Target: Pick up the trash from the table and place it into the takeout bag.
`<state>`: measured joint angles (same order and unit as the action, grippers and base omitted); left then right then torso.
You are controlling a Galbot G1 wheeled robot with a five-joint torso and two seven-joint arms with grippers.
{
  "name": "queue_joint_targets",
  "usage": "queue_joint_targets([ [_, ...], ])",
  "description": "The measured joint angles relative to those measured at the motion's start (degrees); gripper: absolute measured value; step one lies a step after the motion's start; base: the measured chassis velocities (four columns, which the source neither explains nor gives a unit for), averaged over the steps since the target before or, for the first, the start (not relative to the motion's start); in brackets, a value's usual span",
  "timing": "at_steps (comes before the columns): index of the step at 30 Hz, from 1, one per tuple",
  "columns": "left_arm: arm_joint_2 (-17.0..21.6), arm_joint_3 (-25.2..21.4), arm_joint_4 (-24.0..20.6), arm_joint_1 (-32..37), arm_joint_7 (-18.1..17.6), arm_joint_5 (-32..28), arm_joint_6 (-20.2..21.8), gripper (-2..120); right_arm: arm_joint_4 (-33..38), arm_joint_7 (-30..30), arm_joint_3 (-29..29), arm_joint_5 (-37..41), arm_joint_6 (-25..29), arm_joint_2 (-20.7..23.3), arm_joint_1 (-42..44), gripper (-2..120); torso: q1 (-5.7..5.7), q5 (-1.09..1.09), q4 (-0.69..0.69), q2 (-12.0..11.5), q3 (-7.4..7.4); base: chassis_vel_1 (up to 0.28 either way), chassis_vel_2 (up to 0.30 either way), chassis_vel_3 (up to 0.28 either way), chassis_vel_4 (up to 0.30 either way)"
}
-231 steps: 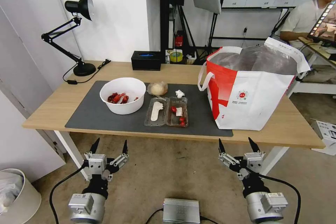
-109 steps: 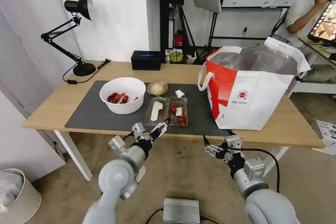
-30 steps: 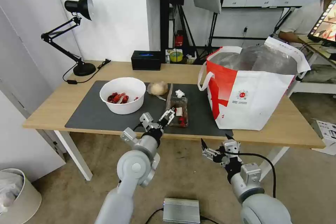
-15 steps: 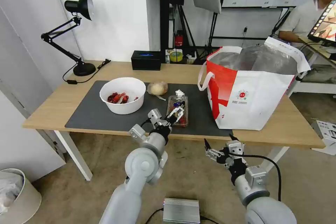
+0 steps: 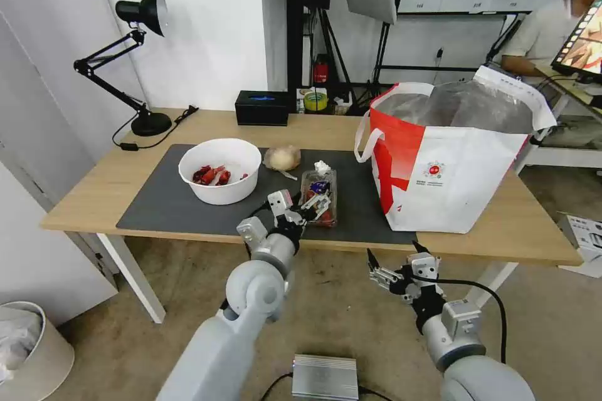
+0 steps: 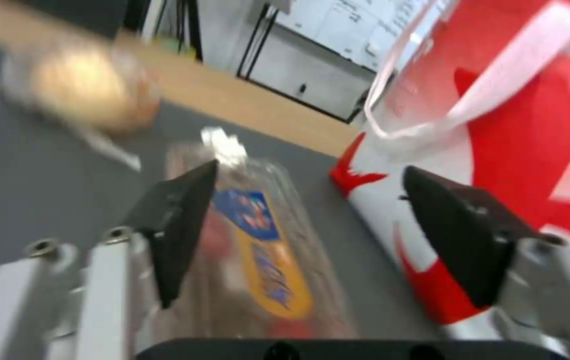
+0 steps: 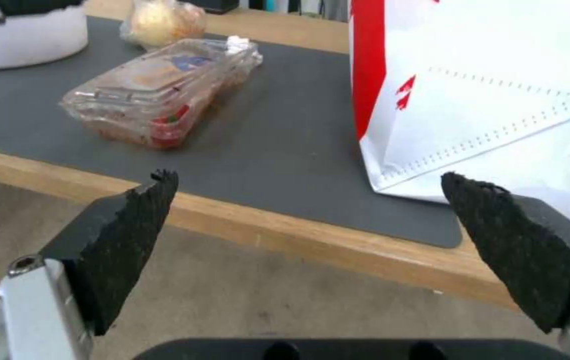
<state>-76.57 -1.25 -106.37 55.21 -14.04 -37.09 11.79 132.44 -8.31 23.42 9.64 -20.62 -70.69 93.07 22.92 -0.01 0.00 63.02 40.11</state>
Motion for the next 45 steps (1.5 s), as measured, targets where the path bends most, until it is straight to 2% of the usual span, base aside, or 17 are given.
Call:
queue_joint_targets([
  [2, 2.1, 1.4, 1.2, -1.4, 1.6, 3.8, -0.4, 61, 0.0, 0.0, 0.0, 0.0, 0.0, 0.0, 0.0, 100, 0.00, -0.01, 0.00, 0.0, 0.00, 0.000, 0.000, 0.000, 0.000],
  [4, 2.7, 1.8, 1.5, -1.8, 2.2, 4.8, -0.6, 57, 0.0, 0.0, 0.0, 0.0, 0.0, 0.0, 0.0, 100, 0.00, -0.01, 0.00, 0.0, 0.00, 0.000, 0.000, 0.000, 0.000],
  [6, 5.1, 3.0, 3.2, -3.4, 5.5, 9.8, -1.5, 46, 0.0, 0.0, 0.2, 0.2, 0.0, 0.1, -0.1, 100, 0.00, 0.00, 0.00, 0.0, 0.00, 0.000, 0.000, 0.000, 0.000],
  [7, 5.1, 3.0, 3.2, -3.4, 5.5, 9.8, -1.5, 46, 0.0, 0.0, 0.2, 0.2, 0.0, 0.1, -0.1, 100, 0.00, 0.00, 0.00, 0.0, 0.00, 0.000, 0.000, 0.000, 0.000],
  [10, 8.5, 4.3, 5.3, -5.7, 11.6, 16.3, -2.5, 32, 0.0, -0.1, 0.4, 0.3, 0.0, 0.3, -0.2, 100, 0.00, -0.01, 0.00, 0.0, 0.00, 0.000, 0.000, 0.000, 0.000],
  [11, 8.5, 4.3, 5.3, -5.7, 11.6, 16.3, -2.5, 32, 0.0, -0.1, 0.4, 0.3, 0.0, 0.3, -0.2, 100, 0.00, -0.01, 0.00, 0.0, 0.00, 0.000, 0.000, 0.000, 0.000],
  [13, 10.4, 5.3, 5.8, -6.7, 13.8, 17.2, -2.6, 21, 0.0, -0.1, 0.4, 0.3, -0.1, 0.4, -0.3, 100, 0.00, 0.00, 0.00, 0.0, 0.00, 0.000, 0.000, 0.000, 0.000],
  [15, 10.9, 5.5, 5.8, -7.0, 14.7, 17.2, -2.6, 17, -0.1, -0.1, 0.4, 0.3, -0.1, 0.4, -0.3, 100, 0.00, 0.00, 0.00, 0.0, 0.00, 0.000, 0.000, 0.000, 0.000],
  [18, 12.2, 5.9, 6.1, -7.3, 17.8, 17.1, -2.6, 3, -0.5, -0.2, 0.5, 0.8, -0.2, 0.5, -0.9, 100, 0.00, 0.01, 0.00, 0.0, 0.00, 0.000, 0.000, 0.000, 0.000],
  [24, 13.1, 6.7, 7.0, -7.3, 19.6, 17.1, -3.1, 0, -0.7, -1.0, 1.1, 3.4, -1.6, 1.1, -2.3, 100, 0.00, 0.00, 0.01, 0.0, 0.00, 0.000, 0.000, 0.000, 0.000],
  [37, 11.5, 8.3, 11.1, -10.3, 19.1, 17.1, -3.9, 0, -1.7, -1.1, 1.3, 4.4, -1.8, 1.3, -3.1, 100, 0.00, 0.01, -0.01, 0.0, 0.00, 0.000, 0.000, 0.000, 0.000],
  [41, 11.5, 8.7, 11.6, -10.3, 18.4, 18.5, -3.9, 0, -2.0, -1.1, 1.8, 7.5, -1.6, 1.5, -3.9, 100, 0.00, 0.01, 0.00, 0.0, 0.00, 0.000, 0.000, 0.000, 0.000],
  [44, 11.6, 9.1, 12.0, -10.4, 18.0, 18.9, -3.9, 0, -2.6, -2.4, 2.6, 17.7, 0.2, 1.7, -5.5, 100, 0.00, 0.01, 0.00, 0.0, 0.00, 0.000, 0.000, 0.000, 0.000],
  [45, 11.6, 9.1, 12.0, -10.4, 18.0, 18.9, -3.9, 0, -2.6, -2.4, 2.6, 17.7, 0.2, 1.7, -5.5, 100, 0.00, 0.01, 0.00, 0.0, 0.00, 0.000, 0.000, 0.000, 0.000],
])
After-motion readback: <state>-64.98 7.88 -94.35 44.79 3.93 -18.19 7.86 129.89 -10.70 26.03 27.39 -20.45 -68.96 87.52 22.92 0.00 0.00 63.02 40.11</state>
